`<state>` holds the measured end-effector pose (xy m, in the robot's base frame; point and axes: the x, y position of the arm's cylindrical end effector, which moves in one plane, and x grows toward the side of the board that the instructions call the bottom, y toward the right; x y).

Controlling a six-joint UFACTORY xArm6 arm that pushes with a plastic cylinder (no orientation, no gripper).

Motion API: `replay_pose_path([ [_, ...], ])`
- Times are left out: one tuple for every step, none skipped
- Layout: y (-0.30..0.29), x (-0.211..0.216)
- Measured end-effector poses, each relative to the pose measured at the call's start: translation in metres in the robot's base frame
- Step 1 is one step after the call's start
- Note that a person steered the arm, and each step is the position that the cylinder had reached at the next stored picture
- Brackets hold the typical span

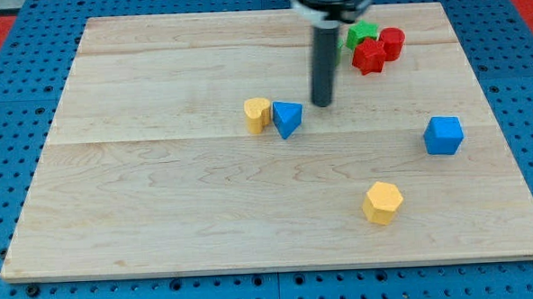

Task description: Move the cube to the right side of the triangle

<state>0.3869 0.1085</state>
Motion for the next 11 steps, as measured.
replay_pose_path([
  [0.093, 0.002],
  [0.152, 0.023],
  [0.155, 0.072],
  [0.119, 0.084],
  [0.053, 0.078],
  [0.010, 0.075],
  [-0.005, 0.068],
  [-0.007, 0.066],
  [0.058, 0.066],
  [0.133, 0.080],
  [0.145, 0.146],
])
